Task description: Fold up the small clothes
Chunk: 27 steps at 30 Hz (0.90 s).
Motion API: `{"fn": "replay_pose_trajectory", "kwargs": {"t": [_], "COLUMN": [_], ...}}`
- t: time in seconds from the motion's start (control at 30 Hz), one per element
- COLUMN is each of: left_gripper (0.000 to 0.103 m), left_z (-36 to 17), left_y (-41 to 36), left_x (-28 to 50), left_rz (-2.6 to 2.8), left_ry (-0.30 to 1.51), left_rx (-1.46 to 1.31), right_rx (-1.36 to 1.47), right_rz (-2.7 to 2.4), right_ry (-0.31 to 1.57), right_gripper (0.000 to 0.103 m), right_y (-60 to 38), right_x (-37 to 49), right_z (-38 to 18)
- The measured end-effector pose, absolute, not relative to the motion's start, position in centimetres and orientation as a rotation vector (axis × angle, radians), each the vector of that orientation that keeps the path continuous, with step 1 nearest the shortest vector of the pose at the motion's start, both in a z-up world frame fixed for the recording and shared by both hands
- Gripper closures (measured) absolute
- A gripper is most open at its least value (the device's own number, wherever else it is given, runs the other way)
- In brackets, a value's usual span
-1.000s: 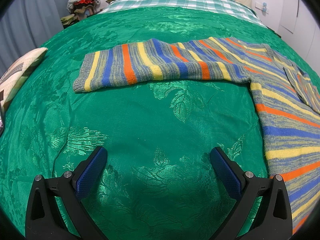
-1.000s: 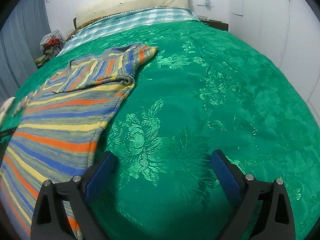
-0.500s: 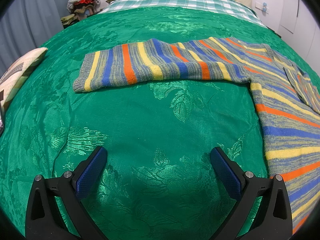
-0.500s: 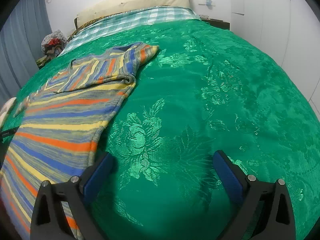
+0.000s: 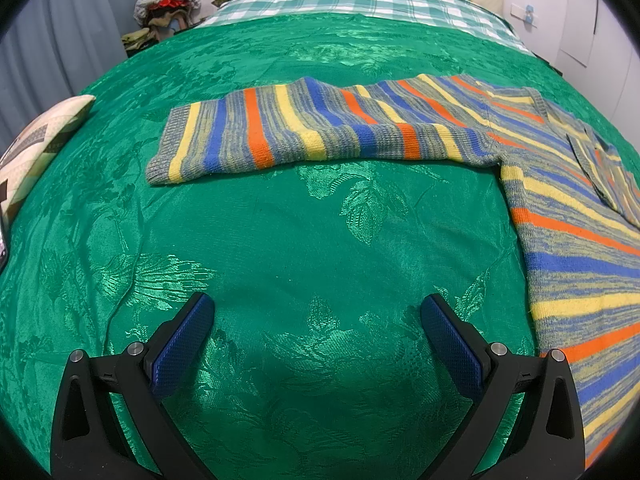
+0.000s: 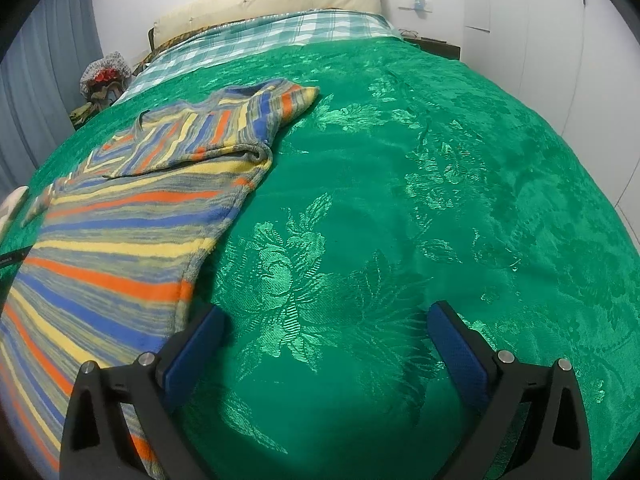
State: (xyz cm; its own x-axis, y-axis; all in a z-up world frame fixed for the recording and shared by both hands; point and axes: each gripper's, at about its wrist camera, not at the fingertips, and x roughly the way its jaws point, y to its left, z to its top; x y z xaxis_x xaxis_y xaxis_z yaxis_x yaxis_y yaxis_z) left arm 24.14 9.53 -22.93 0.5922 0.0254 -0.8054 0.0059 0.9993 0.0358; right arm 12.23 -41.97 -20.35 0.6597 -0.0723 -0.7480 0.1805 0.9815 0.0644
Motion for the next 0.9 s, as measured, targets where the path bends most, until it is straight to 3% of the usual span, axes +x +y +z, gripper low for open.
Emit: {"fn": "replay_pose_trajectory", "kwargs": {"t": [0.9], "left_gripper": [0.0], "left_z": [-22.94], "left_y": [9.53], "left_x": [24.14], "left_rz": [0.011], "left_ry": [0.937], "left_rx": [0.036], "right_rx": [0.117], "right_rz": [-0.154], "right_ry": [0.849], "right_gripper": [0.001], "right_y": [-41.72], "right_x": [12.47], "right_z": [-20.41]}}
